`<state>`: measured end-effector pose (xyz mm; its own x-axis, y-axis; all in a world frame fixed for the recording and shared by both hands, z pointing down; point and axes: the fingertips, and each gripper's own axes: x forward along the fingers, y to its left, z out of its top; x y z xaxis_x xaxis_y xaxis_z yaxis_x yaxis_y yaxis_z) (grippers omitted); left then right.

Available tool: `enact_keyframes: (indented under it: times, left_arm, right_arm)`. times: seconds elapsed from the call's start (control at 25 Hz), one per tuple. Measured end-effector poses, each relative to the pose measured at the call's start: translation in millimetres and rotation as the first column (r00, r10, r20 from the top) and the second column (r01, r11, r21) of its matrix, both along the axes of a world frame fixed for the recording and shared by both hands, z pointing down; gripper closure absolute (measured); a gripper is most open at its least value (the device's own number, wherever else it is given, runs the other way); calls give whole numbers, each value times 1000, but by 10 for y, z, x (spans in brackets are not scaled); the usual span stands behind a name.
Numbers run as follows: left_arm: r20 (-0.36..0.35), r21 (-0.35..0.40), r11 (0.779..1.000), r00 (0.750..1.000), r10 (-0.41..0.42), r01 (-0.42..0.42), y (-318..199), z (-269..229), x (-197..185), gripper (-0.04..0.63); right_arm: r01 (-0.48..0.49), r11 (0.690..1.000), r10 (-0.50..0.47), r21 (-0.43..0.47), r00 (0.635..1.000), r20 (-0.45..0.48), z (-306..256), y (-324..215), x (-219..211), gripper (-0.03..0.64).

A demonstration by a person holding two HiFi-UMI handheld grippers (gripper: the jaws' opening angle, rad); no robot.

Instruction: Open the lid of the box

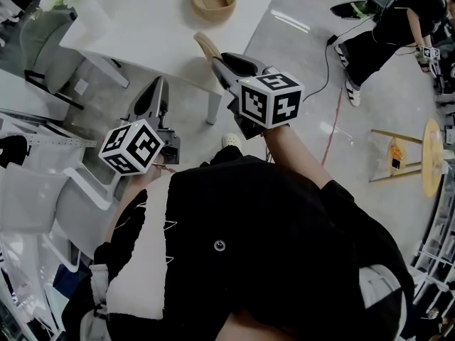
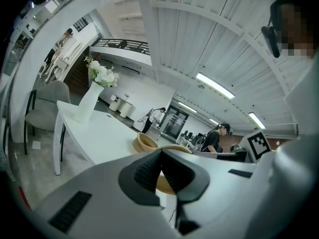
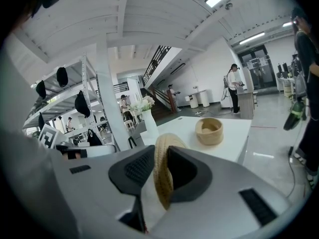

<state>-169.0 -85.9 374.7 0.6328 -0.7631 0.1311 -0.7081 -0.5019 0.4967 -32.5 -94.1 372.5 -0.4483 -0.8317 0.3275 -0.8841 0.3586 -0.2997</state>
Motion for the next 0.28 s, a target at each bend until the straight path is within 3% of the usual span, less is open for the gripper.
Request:
enact_keyframes:
  times: [0.28]
  left_arm:
    - [-5,8,1000,1000,-1,2,8,-50,-14,586]
  right_arm:
    - [1,1000,-1,5,1000,-4,-37,21,-18,527]
